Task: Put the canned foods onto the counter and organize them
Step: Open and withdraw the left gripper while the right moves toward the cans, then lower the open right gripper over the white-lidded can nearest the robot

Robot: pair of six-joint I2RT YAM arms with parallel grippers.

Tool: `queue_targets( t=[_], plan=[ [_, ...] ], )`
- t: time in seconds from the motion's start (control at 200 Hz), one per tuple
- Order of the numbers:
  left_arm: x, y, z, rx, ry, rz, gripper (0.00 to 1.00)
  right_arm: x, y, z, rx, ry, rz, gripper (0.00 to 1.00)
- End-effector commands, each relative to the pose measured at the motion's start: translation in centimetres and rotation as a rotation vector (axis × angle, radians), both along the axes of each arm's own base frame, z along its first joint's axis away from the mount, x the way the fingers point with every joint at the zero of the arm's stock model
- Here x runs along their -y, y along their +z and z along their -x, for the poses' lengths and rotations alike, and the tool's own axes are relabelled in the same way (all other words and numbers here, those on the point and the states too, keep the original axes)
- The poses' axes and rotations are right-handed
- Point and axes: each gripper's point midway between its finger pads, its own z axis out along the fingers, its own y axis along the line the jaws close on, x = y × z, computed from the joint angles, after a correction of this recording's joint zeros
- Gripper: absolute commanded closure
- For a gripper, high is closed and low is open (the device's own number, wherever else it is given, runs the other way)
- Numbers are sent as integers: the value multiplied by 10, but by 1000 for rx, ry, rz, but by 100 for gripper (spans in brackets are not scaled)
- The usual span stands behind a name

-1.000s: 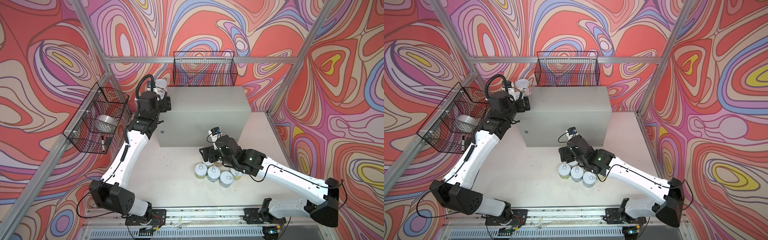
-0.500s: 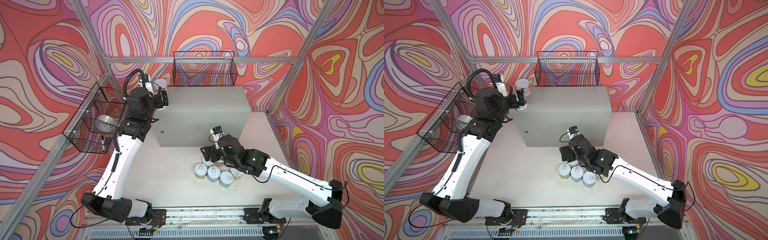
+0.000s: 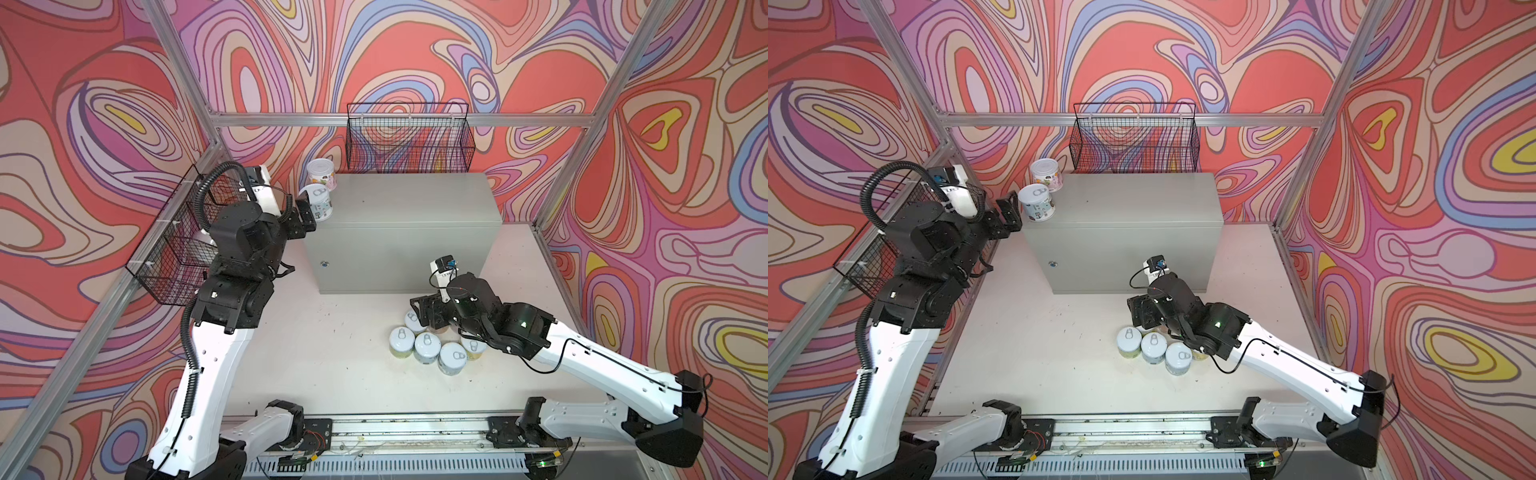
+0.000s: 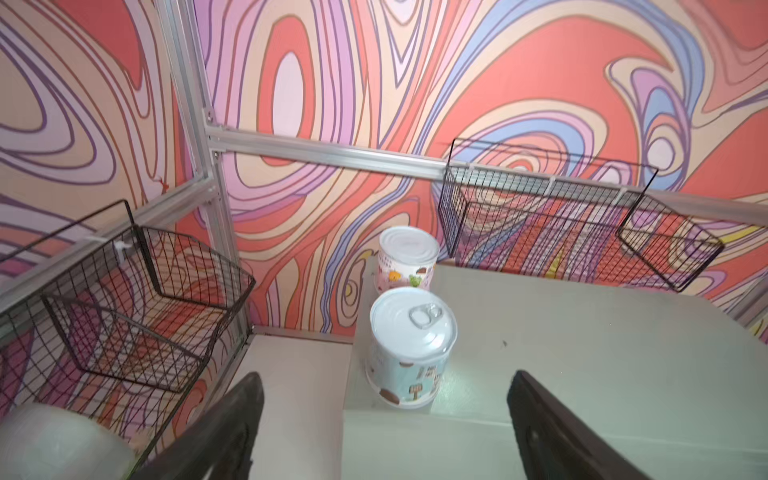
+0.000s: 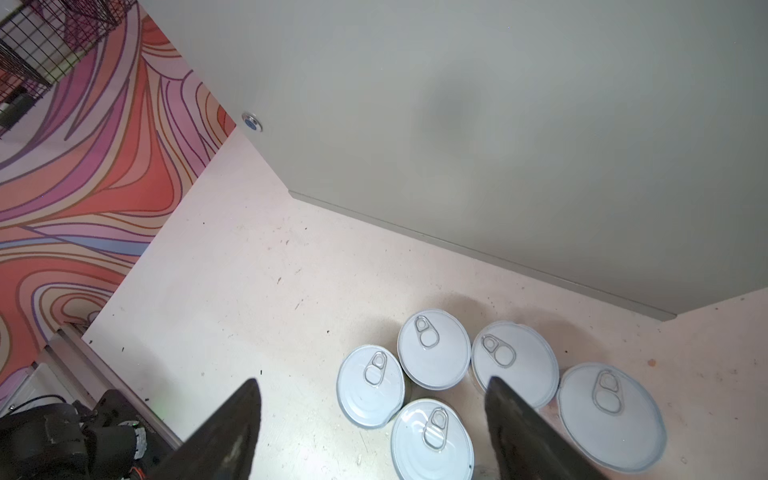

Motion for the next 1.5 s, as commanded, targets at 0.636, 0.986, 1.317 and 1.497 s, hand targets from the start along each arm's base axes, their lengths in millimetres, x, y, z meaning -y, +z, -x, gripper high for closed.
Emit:
queue_targets(
  t=[0.636,0.986,1.317,1.497],
  plan=[
    [74,-175,58,-310,-293,169,0,33,-94,80,-160,-40,122,13],
    [92,-184,74,-325,-406,115,0,103,-124,120,-133,-316,242,11],
    [109,-203,62,-349,-442,136,0,126,-136,120,-136,-373,188,14],
    [114,-204,59,-345,-454,136,0,87,-168,127,-164,-266,223,7]
  ],
)
